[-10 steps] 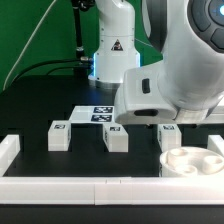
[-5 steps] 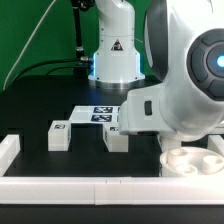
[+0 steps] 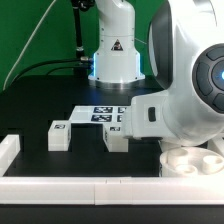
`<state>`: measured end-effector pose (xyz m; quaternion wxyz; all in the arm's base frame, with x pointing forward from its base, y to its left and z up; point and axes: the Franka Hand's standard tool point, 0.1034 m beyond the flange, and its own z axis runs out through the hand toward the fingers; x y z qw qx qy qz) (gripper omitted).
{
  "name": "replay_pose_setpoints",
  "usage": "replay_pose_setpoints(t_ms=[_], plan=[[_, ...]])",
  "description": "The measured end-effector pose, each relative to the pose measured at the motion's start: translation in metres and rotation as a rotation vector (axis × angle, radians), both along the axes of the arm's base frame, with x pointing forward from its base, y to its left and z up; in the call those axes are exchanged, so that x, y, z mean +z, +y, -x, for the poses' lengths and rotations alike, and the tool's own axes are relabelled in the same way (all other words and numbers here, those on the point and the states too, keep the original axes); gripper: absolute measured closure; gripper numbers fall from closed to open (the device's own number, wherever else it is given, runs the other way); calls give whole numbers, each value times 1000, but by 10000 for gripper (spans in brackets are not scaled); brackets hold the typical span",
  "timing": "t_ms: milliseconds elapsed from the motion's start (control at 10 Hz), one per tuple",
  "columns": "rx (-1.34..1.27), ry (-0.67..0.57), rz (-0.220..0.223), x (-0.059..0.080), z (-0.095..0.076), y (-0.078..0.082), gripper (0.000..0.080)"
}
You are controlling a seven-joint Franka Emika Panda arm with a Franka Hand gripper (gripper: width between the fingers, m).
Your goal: Assemble stool
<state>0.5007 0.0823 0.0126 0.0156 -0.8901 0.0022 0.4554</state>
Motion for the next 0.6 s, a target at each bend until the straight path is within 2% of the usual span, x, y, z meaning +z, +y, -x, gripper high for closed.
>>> replay_pose_setpoints(t_ms=[100, 200, 300, 600], plan=[[0, 0, 0, 0, 0, 0, 413], [0, 0, 0, 0, 0, 0, 413], [0, 0, 0, 0, 0, 0, 465], [0, 0, 0, 0, 0, 0, 465]])
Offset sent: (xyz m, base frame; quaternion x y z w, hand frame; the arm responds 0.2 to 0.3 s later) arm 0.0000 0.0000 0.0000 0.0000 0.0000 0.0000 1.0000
